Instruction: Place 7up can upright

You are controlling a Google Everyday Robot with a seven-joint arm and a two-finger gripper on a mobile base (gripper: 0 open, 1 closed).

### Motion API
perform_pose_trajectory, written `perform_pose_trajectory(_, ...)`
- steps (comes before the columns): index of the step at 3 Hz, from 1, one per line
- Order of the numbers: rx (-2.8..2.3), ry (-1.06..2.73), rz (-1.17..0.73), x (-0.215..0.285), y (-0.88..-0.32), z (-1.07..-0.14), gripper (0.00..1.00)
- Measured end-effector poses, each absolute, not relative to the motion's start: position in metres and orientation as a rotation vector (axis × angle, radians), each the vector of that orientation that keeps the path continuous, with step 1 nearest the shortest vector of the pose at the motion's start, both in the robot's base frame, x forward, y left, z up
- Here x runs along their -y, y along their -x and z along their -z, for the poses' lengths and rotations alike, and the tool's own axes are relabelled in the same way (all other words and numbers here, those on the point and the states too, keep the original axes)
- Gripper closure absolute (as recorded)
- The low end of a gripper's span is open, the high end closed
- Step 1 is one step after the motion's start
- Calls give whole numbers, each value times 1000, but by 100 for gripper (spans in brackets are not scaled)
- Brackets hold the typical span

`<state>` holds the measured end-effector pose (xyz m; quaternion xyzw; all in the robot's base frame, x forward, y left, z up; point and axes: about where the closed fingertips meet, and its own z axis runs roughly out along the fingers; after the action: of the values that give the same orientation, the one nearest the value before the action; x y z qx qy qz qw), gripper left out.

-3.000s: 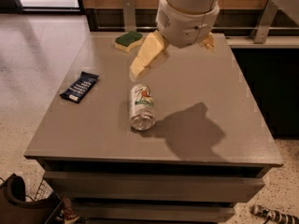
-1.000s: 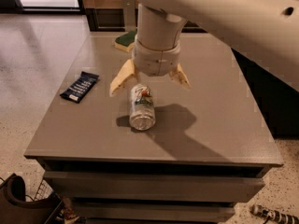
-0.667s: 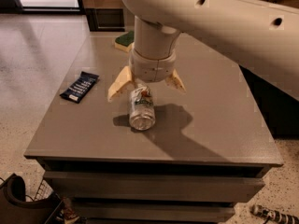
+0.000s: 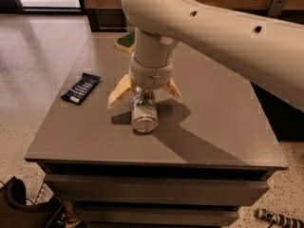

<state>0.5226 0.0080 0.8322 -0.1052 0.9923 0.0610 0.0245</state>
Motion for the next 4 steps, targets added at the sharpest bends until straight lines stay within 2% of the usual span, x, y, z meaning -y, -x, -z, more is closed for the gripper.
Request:
perform_pose_trajectory(1, -3066, 327, -189, -9, -522, -832, 27)
perform_pose_trajectory(4, -3061, 330, -190, -10, -522, -832, 96)
